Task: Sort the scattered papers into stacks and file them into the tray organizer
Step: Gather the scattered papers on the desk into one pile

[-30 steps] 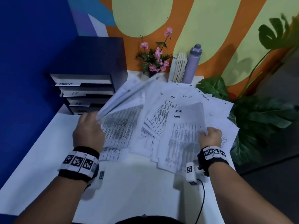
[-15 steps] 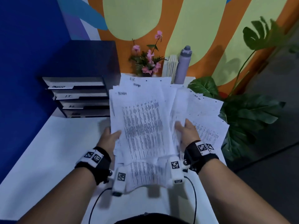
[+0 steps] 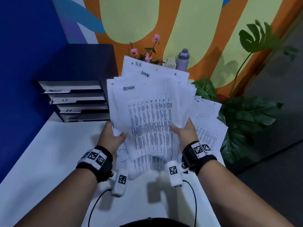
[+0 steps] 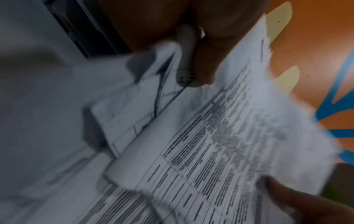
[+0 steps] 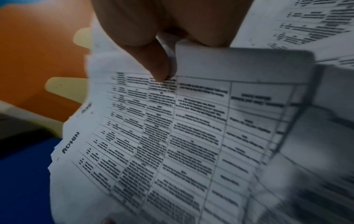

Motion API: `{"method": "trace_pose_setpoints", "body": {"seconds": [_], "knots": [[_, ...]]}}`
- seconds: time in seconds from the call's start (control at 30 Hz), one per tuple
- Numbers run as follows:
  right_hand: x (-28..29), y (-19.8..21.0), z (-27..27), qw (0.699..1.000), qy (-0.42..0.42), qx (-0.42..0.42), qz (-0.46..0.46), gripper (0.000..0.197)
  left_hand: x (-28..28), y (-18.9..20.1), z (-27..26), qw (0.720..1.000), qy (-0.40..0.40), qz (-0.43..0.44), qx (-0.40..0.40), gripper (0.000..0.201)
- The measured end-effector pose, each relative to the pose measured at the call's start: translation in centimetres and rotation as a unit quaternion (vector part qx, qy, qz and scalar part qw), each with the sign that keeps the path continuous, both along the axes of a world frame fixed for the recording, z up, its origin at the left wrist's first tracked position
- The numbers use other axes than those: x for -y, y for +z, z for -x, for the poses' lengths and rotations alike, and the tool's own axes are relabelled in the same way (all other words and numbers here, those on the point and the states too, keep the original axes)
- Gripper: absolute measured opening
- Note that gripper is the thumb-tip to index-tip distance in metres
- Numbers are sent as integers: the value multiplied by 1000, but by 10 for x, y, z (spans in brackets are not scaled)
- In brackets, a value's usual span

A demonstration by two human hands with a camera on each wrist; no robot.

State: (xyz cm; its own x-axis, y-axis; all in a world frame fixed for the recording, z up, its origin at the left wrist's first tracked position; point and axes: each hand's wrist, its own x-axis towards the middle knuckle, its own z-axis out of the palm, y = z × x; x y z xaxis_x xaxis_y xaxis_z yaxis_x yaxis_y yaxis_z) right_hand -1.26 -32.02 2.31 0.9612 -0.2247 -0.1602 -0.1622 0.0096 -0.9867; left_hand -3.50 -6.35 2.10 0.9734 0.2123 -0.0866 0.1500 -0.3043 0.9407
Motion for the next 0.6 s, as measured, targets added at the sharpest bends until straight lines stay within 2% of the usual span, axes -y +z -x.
{"method": "trace_pose_setpoints", "body": {"seconds": [0.1, 0.2, 0.3, 0.4, 0.47, 0.53, 0.6], "knots": [[-6, 18, 3, 997, -5, 71, -25, 39, -6, 6, -7, 998, 46, -38, 8, 36], [-5, 27, 12, 995, -3, 91, -43, 35, -9, 14, -8, 999, 36, 8, 34, 37], [-5, 21, 27, 995, 44, 70, -47, 36, -7, 16, 2, 997, 23, 67, 25, 35], [-7, 15, 33, 993, 65, 71, -65, 44, -1, 9, 9, 989, 5, 144, 17, 55], [-8, 21, 29, 988, 61, 115, -84, 46, 4, 7, 9, 987, 2, 156, 20, 64], [-6, 28, 23, 982, 52, 158, -91, 56, 8, 6, 7, 984, 5, 176, 37, 58], [-2, 38, 18, 977, 55, 198, -56, 64, 11, 7, 7, 981, -4, 188, 47, 51]]}}
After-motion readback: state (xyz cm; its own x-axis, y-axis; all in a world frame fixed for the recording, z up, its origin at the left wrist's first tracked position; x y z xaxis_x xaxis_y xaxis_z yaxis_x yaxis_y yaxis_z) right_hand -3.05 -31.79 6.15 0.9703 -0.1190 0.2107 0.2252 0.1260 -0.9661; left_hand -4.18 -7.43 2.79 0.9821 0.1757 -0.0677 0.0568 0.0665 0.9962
